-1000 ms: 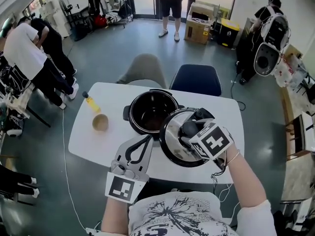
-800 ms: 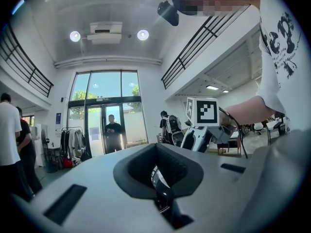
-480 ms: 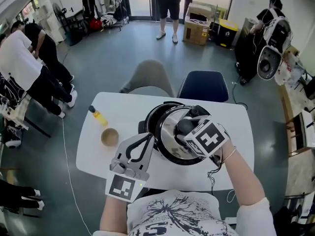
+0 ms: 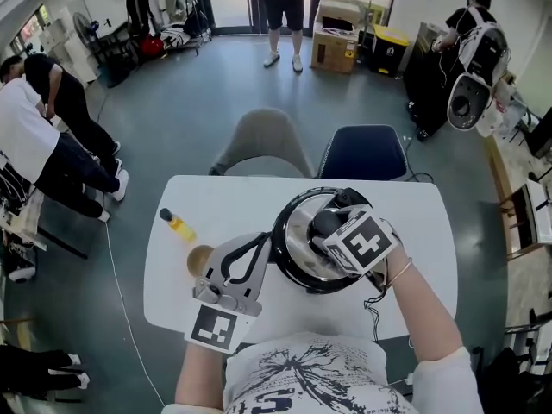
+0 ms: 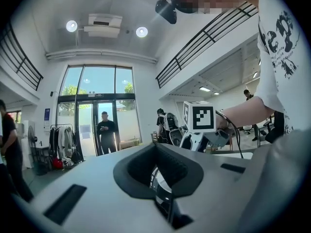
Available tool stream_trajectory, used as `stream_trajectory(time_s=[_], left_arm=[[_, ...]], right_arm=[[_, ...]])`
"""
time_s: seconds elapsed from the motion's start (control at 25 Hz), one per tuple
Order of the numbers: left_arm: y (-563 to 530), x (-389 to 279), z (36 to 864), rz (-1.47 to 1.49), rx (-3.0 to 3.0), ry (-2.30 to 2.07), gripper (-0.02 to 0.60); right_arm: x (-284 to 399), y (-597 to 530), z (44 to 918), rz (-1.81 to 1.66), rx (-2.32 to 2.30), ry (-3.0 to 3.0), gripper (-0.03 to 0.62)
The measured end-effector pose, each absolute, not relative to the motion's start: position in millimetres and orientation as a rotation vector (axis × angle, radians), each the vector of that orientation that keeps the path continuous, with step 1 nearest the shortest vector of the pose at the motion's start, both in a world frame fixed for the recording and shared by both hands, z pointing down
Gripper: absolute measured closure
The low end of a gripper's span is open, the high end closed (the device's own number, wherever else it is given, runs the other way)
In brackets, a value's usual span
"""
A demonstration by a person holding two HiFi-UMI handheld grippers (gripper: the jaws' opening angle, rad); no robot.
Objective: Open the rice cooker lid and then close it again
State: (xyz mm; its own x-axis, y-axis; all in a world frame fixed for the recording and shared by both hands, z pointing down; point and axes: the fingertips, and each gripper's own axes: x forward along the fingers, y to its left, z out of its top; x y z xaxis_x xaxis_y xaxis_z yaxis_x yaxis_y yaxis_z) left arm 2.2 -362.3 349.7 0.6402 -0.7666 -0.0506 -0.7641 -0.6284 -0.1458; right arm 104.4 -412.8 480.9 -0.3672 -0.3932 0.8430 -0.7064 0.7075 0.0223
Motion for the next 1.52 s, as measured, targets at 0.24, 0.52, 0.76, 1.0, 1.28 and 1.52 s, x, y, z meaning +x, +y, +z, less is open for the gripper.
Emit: stream_trajectory(time_s=[0.24,0.52,0.76,1.0,1.28,1.52], left_arm=[[-377,0,357,-0.03,-2.735,1.237,0.568],[-387,-3,368,-0.019,-2.761,1.228,0.568],[-384,4,370,-0.026,-2.765,1.214,0.568],[-373,13,362,-0.059,-2.752,1.2,0.568],[-362,16,357,-0.057,-2.741,1.24,0.568],[-350,26,357,-0.072,-2.722,1.29,0.568]], right_arm=[[101,-420,493,0.474,0.857,-1.981,0.301],[98,-427,514,0.487,0.867,-1.958,0.301],[98,-427,513,0.482,0.862,-1.964,0.298],[102,-422,507,0.48,0.879,-1.988,0.295],[108,-424,487,0.412,0.971,-2.073,0.243],[125,-408,453,0.353,1.042,-2.175,0.364]])
